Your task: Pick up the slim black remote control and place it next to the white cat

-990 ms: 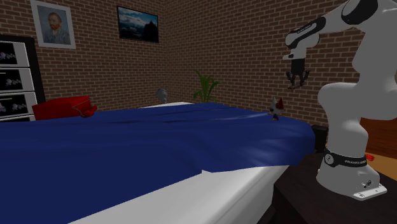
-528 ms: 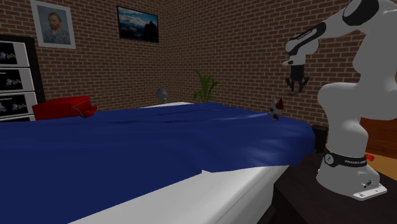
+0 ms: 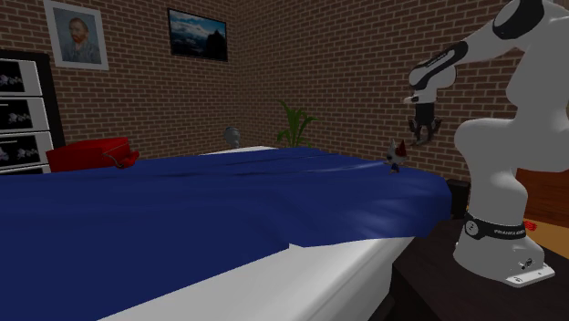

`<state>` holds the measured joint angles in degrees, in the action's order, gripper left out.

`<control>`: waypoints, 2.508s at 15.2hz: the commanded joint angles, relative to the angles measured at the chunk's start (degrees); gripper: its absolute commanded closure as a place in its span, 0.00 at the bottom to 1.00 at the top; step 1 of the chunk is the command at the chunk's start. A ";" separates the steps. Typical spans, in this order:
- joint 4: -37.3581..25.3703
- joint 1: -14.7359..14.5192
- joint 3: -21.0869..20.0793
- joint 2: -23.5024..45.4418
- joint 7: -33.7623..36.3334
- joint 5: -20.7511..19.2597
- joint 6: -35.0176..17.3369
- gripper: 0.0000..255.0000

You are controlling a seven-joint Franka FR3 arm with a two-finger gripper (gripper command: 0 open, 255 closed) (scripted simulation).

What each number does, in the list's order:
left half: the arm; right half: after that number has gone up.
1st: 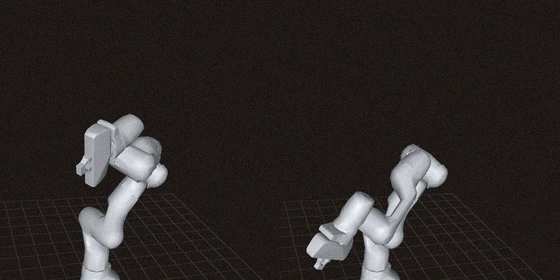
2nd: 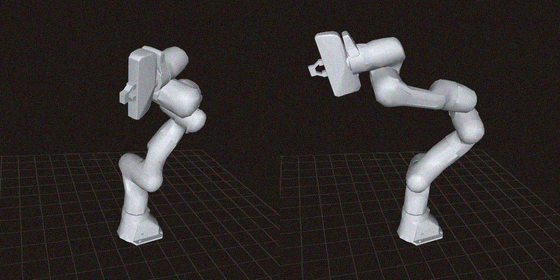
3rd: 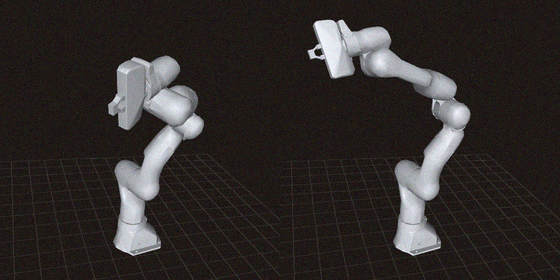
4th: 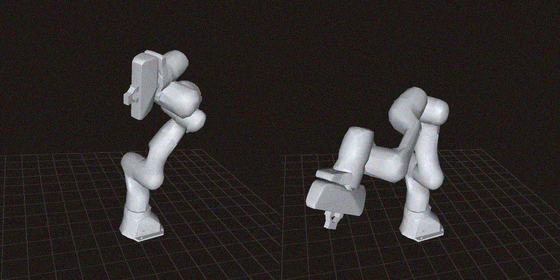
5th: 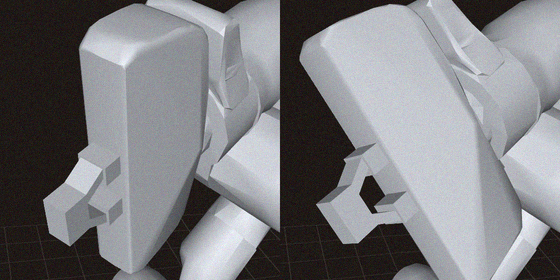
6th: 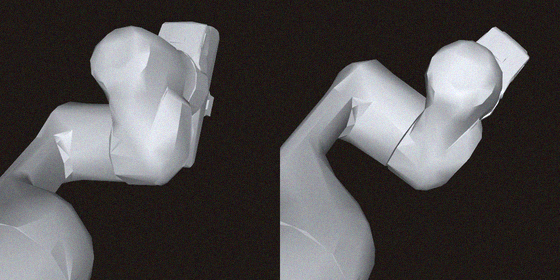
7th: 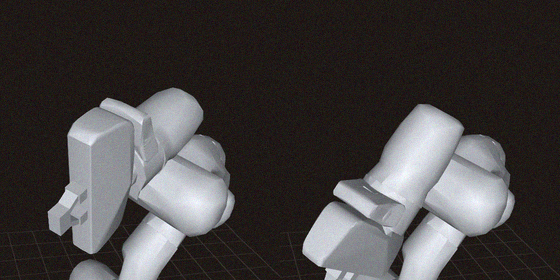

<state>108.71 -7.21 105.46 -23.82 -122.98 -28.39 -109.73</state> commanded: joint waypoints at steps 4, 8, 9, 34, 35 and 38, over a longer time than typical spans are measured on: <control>2.06 -1.56 2.17 -1.62 1.43 -2.06 -2.89 1.00; 3.40 -3.05 4.14 -3.11 2.67 -3.91 -5.04 1.00; 3.70 -3.43 4.65 -3.50 2.99 -4.39 -5.57 1.00; 6.16 -8.02 10.77 -8.26 6.72 -10.20 -11.11 0.00; 5.63 -7.19 9.46 -7.24 5.98 -8.90 -9.89 0.00; 3.72 -5.03 5.99 -4.56 3.97 -5.46 -6.30 0.00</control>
<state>113.12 -12.97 112.60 -29.28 -118.29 -35.04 -117.29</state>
